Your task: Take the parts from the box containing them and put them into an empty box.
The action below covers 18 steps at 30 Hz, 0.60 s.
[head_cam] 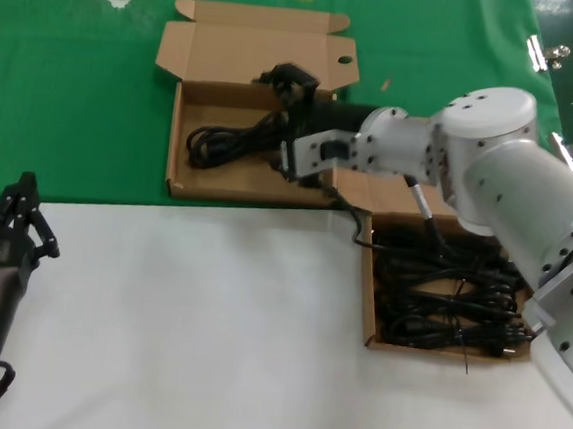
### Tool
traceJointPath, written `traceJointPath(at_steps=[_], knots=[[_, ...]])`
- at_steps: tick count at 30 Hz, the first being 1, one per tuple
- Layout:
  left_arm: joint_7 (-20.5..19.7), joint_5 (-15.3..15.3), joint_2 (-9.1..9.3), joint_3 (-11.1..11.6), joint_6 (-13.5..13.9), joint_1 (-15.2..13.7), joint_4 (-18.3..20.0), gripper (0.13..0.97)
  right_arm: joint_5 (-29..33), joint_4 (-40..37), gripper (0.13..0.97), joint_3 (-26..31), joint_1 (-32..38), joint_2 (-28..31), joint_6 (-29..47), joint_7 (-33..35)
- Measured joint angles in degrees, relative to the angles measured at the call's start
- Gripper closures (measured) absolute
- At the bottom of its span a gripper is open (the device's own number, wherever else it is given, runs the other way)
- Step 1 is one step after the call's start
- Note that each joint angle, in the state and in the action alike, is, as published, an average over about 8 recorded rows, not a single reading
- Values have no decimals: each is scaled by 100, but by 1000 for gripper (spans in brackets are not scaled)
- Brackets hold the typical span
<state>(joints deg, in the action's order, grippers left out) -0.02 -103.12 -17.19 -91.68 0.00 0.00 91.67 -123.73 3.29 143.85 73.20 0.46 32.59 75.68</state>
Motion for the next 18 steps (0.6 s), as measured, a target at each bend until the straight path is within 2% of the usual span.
traceJointPath(at_steps=[5, 7, 14, 18], knots=[[0, 0, 0, 0, 0, 0, 0, 957, 224, 115, 370, -751, -31, 241, 227, -1], [0, 0, 0, 0, 0, 0, 0, 957, 359, 372, 352, -981, -113, 425, 273, -155], [0, 0, 0, 0, 0, 0, 0, 957, 939, 2019, 225, -1533, -713, 1338, 273, -1227], [0, 0, 0, 0, 0, 0, 0, 957, 1172, 3074, 195, -1857, -1179, 1872, 277, -1890]])
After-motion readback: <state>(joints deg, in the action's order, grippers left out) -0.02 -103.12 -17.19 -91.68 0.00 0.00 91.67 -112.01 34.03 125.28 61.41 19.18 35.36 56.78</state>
